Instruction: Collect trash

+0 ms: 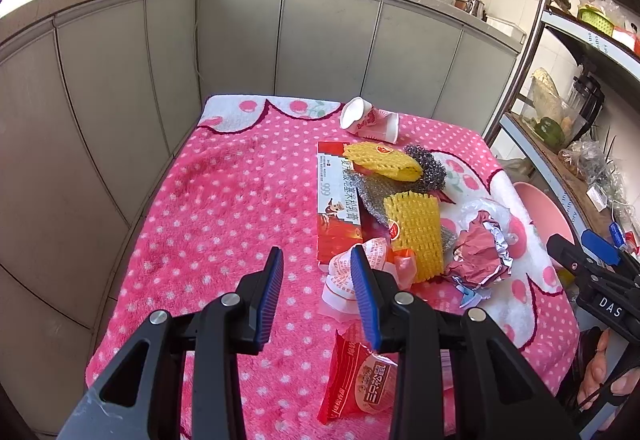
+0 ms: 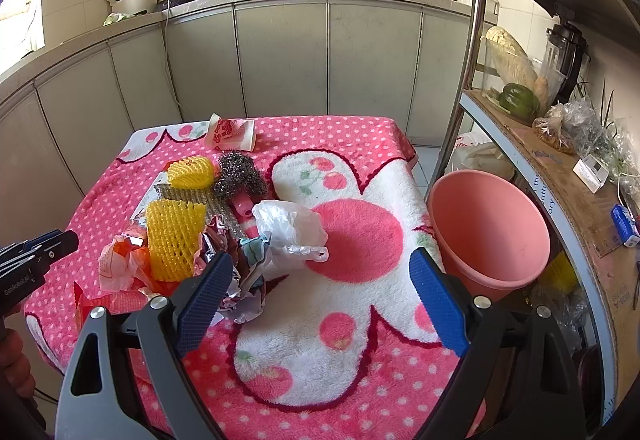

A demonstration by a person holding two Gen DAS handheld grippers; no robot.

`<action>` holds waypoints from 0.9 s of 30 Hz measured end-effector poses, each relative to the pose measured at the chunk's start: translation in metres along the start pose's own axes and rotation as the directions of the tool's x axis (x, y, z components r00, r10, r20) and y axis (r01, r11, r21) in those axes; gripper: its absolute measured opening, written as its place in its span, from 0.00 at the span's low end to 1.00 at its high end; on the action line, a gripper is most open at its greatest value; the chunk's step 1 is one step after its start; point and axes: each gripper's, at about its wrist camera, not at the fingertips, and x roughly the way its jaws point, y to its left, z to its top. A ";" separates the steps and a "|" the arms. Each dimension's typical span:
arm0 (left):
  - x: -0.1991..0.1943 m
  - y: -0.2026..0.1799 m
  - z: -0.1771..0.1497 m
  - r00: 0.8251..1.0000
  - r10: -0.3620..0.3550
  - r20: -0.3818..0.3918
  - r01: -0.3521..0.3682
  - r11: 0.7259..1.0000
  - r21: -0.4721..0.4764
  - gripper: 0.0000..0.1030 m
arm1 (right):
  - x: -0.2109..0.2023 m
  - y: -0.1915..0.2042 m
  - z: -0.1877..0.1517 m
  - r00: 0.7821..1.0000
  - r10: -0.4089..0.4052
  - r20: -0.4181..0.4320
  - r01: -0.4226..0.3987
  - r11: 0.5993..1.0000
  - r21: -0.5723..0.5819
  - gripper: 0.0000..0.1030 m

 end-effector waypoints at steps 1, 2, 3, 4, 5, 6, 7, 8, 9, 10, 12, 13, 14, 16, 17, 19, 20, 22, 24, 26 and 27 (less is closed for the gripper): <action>0.000 0.000 0.000 1.000 0.000 0.000 0.000 1.000 0.000 0.33 | 0.000 0.000 0.000 1.000 0.000 0.000 0.000 1.000 0.001 0.88; 0.000 0.000 0.000 1.000 0.000 0.001 0.000 1.000 0.000 0.33 | -0.001 0.000 0.000 1.000 0.000 0.001 0.000 1.000 0.001 0.88; 0.000 0.000 0.000 1.000 0.000 0.001 0.000 1.000 0.001 0.33 | -0.001 0.000 0.000 1.000 -0.001 0.002 0.001 1.000 0.002 0.88; 0.000 0.000 0.000 1.000 0.000 0.001 0.000 1.000 0.000 0.33 | -0.001 0.000 0.000 1.000 -0.001 0.003 0.001 1.000 0.002 0.88; 0.000 0.000 0.000 1.000 0.000 0.001 0.000 1.000 0.000 0.33 | -0.001 0.000 0.000 1.000 -0.001 0.005 0.001 1.000 0.002 0.88; -0.001 0.000 0.000 1.000 0.000 0.002 0.000 1.000 0.000 0.33 | -0.002 0.000 0.001 1.000 -0.001 0.006 0.001 1.000 0.003 0.88; -0.001 0.000 0.000 1.000 0.001 0.002 -0.001 1.000 0.000 0.33 | -0.003 0.000 0.000 1.000 0.000 0.008 0.000 1.000 0.004 0.88; -0.001 -0.001 0.000 1.000 0.001 0.002 -0.001 1.000 0.000 0.33 | -0.003 -0.001 0.000 1.000 0.001 0.009 -0.001 1.000 0.005 0.88; -0.001 0.000 0.000 1.000 0.001 0.003 -0.001 1.000 0.000 0.33 | -0.003 -0.001 0.000 1.000 0.000 0.008 0.000 1.000 0.004 0.88; -0.001 -0.001 0.000 1.000 0.001 0.003 -0.001 1.000 0.000 0.33 | -0.003 -0.001 0.000 1.000 0.000 0.009 0.000 1.000 0.004 0.88; -0.001 -0.001 0.000 1.000 0.001 0.004 -0.001 1.000 0.000 0.33 | -0.003 -0.001 -0.001 1.000 0.001 0.009 -0.001 1.000 0.005 0.88; -0.001 -0.001 0.000 1.000 0.001 0.003 -0.001 1.000 0.000 0.33 | -0.003 -0.001 -0.001 1.000 0.001 0.009 -0.001 1.000 0.004 0.88; -0.001 -0.001 0.000 1.000 0.001 0.003 -0.001 1.000 0.000 0.33 | -0.004 -0.001 0.000 1.000 0.001 0.009 -0.001 1.000 0.004 0.88; -0.001 -0.001 0.000 1.000 0.001 0.004 -0.001 1.000 0.000 0.33 | -0.004 -0.001 -0.001 1.000 0.001 0.009 -0.002 1.000 0.005 0.88; -0.002 -0.001 0.000 1.000 0.001 0.005 -0.001 1.000 -0.001 0.33 | -0.004 -0.001 0.000 1.000 0.001 0.010 -0.001 1.000 0.004 0.88; -0.002 -0.001 0.000 1.000 0.000 0.006 0.000 1.000 0.000 0.33 | -0.004 -0.002 0.000 1.000 0.001 0.010 -0.001 1.000 0.005 0.88; -0.004 -0.001 0.001 1.000 0.000 0.007 0.000 1.000 0.001 0.33 | -0.004 -0.002 0.000 1.000 0.002 0.010 -0.002 1.000 0.006 0.88; -0.007 -0.002 0.002 1.000 0.000 0.010 0.000 1.000 0.002 0.33 | -0.004 -0.002 -0.001 1.000 0.001 0.010 -0.001 1.000 0.005 0.88; -0.008 -0.002 0.003 1.000 -0.002 0.010 0.002 1.000 0.000 0.33 | -0.006 -0.002 -0.001 1.000 0.001 0.013 -0.002 1.000 0.007 0.88; -0.008 -0.002 0.003 1.000 -0.001 0.010 0.001 1.000 -0.001 0.33 | -0.008 -0.002 0.000 1.000 0.002 0.017 -0.002 1.000 0.008 0.88; -0.009 -0.001 0.003 1.000 -0.001 0.009 0.002 1.000 -0.003 0.33 | -0.009 -0.002 0.000 1.000 0.002 0.018 -0.002 1.000 0.008 0.88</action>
